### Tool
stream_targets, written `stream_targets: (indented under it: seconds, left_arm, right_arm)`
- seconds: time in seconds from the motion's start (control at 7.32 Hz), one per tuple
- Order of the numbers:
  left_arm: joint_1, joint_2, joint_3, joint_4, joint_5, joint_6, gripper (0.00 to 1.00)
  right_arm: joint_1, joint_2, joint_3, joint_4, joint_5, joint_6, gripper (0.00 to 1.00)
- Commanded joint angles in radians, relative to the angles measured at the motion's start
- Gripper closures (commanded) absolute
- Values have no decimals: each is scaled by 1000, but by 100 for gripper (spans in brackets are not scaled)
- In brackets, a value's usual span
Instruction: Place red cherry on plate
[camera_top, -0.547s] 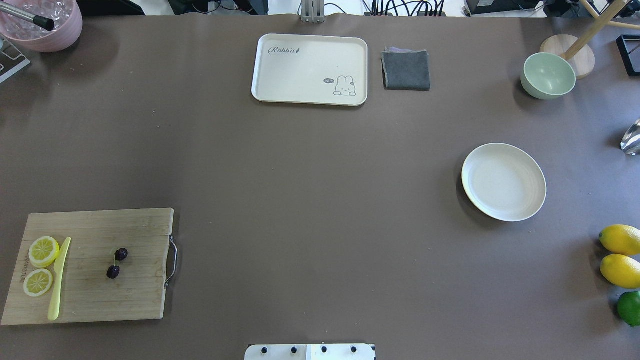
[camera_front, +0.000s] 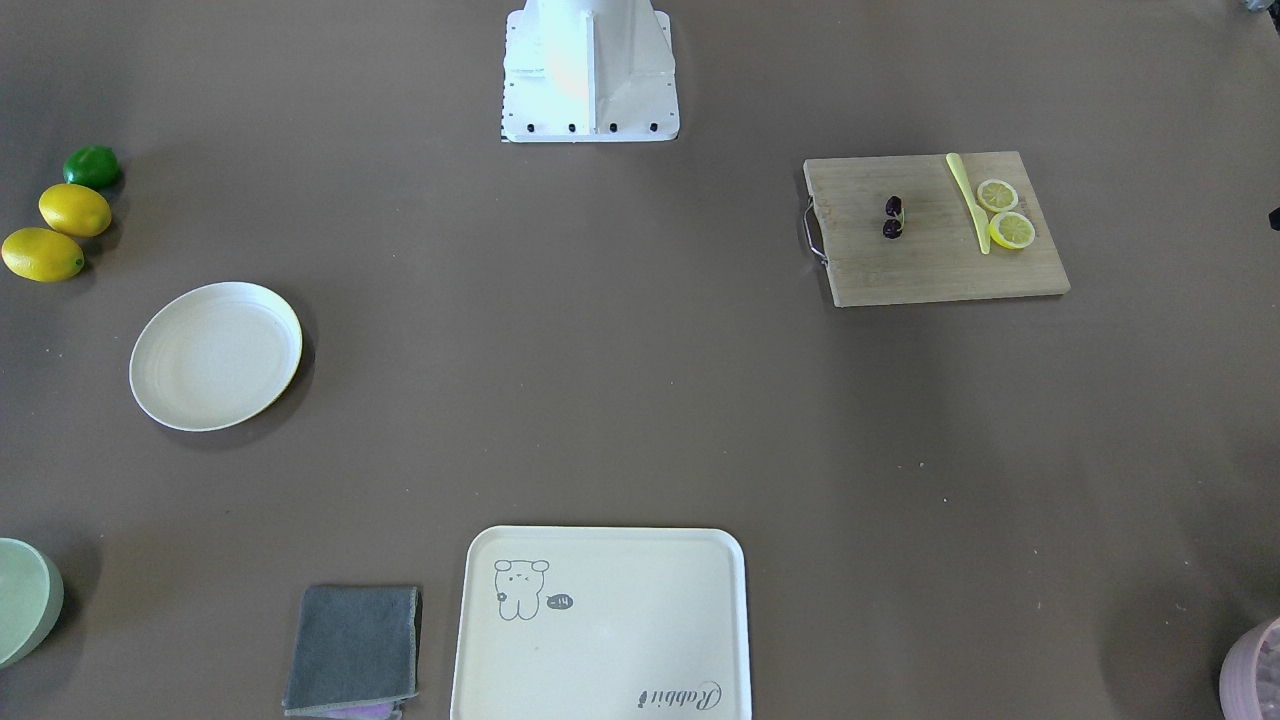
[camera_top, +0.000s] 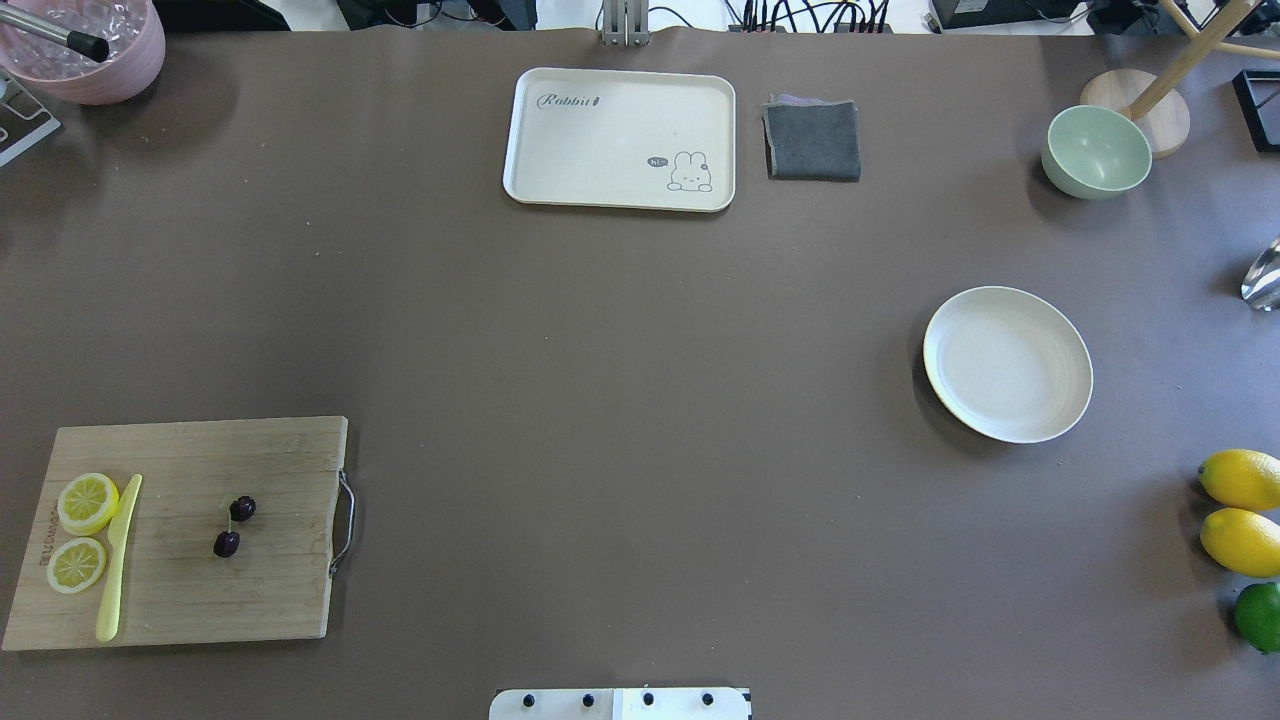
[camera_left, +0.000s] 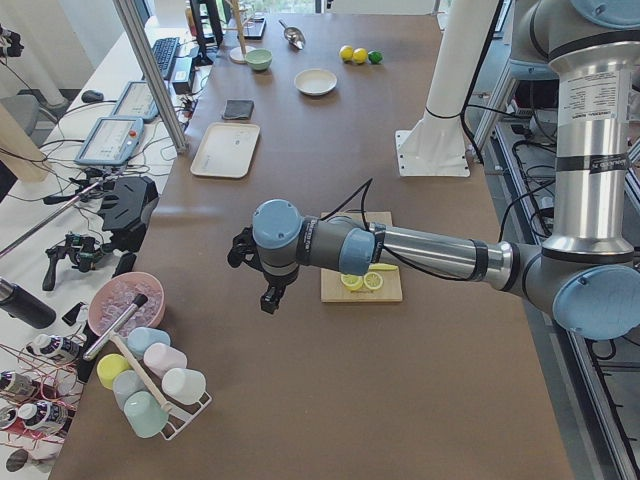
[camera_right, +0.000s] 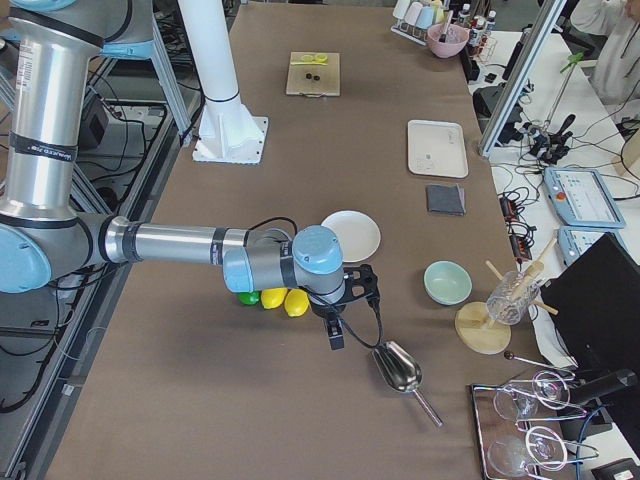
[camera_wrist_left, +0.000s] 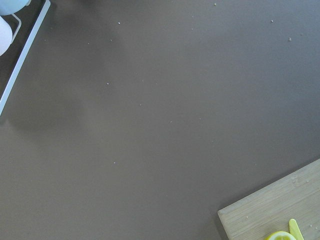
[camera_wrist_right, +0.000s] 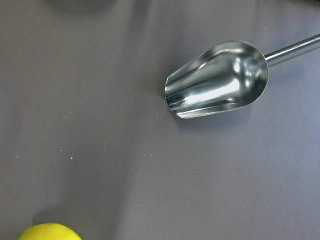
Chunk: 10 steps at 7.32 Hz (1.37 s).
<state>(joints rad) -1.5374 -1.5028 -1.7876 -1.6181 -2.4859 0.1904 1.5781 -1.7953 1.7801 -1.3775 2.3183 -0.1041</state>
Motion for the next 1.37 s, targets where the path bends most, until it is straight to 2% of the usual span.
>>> stream_targets:
  seconds: [0.0, 0.14, 0.41, 0.55, 0.68, 0.82, 1.23]
  left_arm:
    - [-4, 0, -13, 0, 83, 0, 3]
    - [-3, 0, -19, -3, 184, 1, 2]
    - [-4, 1, -4, -41, 200, 0, 3]
    - [-1, -11, 20, -42, 190, 0, 2]
    - [6, -5, 25, -45, 138, -2, 2]
    - [11, -2, 17, -43, 130, -9, 3]
    - [17, 0, 16, -45, 104, -5, 2]
  right_arm:
    - [2, -5, 8, 0, 47, 12, 0]
    - [2, -7, -14, 0, 114, 8, 0]
    - [11, -7, -2, 2, 134, 4, 0]
    - [11, -4, -4, 2, 135, 1, 0]
    - [22, -6, -1, 2, 145, 4, 0]
    - [23, 8, -8, 0, 180, 7, 0]
    - [25, 7, -16, 0, 199, 38, 0]
